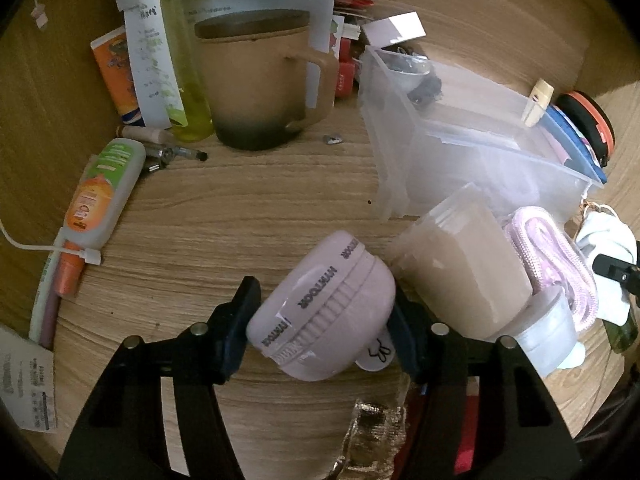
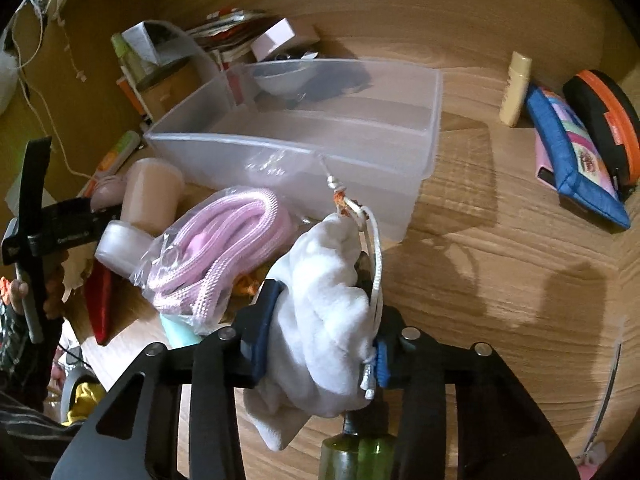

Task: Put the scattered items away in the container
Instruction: 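Grasp the pink round compact with the left tool while the right tool grasps the green pump bottle, then carry the pink compact and green pump bottle over the clear plastic box with both tools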

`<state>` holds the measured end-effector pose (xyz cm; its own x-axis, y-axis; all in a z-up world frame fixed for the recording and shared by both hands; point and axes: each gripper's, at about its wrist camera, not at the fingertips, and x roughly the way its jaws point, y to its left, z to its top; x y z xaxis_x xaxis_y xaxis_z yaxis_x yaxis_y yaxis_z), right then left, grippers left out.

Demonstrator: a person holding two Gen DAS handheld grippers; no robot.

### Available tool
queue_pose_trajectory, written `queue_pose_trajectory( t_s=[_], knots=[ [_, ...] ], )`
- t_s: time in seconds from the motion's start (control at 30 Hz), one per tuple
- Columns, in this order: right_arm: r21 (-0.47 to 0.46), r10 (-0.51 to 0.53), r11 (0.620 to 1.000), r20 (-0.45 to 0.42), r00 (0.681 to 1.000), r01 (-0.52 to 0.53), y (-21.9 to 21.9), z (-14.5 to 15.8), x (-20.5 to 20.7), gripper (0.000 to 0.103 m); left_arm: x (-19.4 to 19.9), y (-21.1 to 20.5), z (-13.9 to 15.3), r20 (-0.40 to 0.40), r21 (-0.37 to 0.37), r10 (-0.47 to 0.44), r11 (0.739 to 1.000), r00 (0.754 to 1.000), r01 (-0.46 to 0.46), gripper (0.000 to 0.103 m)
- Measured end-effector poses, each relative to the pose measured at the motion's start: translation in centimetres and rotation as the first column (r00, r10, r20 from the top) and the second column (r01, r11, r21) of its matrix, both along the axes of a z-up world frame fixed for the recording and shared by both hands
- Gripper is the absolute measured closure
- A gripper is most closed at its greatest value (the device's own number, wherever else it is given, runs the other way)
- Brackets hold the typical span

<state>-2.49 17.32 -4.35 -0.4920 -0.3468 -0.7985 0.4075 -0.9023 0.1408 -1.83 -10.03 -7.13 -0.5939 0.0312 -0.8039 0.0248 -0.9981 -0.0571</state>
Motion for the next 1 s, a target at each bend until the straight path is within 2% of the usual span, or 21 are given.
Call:
queue_pose_trajectory(
  t_s=[0.17,0.3,0.37,0.47,0.67,0.8,1.0],
  knots=[
    [-0.047,-0.015,0.999,-0.013,1.000,0.014,0.8,1.5,-0.8,0.080,0.4,-0.1,1.1,-0.031,0.000,0.011,1.000,0.999,-0.011,0.042],
    [-0.022,-0.012,1.000,-0.007,1.000,0.012,0.5,1.7,-1.4,0.080,0.5,-0.1,2.1,-0.053,0.011,0.014,1.000,0.998,-0.014,0.042],
    [-0.009,-0.031,0.999,0.017,0.999,0.031,0.6,1.2,-1.9,0.076,0.6,0.0,2.4,-0.062,0.011,0.013,1.000,0.998,-0.013,0.042],
    [-0.004,-0.063,0.998,0.023,0.998,0.064,1.6,1.2,-2.4,0.052,0.7,0.1,2.7,-0.066,0.017,0.008,1.000,0.998,-0.007,0.042],
    [0.007,-0.098,0.995,-0.034,0.995,0.099,3.2,2.8,-1.1,0.035,1.2,0.8,3.3,-0.081,0.021,-0.015,1.000,0.997,0.017,0.042],
    [0.081,-0.148,0.984,-0.102,0.984,0.156,4.7,3.3,0.6,0.035,1.4,1.5,3.9,-0.093,0.032,-0.034,0.999,0.995,0.037,0.042],
    [0.143,-0.269,0.947,-0.136,0.953,0.288,8.7,2.6,3.1,0.033,1.4,2.8,4.7,-0.105,0.051,-0.074,0.996,0.992,0.080,0.042]
  ],
)
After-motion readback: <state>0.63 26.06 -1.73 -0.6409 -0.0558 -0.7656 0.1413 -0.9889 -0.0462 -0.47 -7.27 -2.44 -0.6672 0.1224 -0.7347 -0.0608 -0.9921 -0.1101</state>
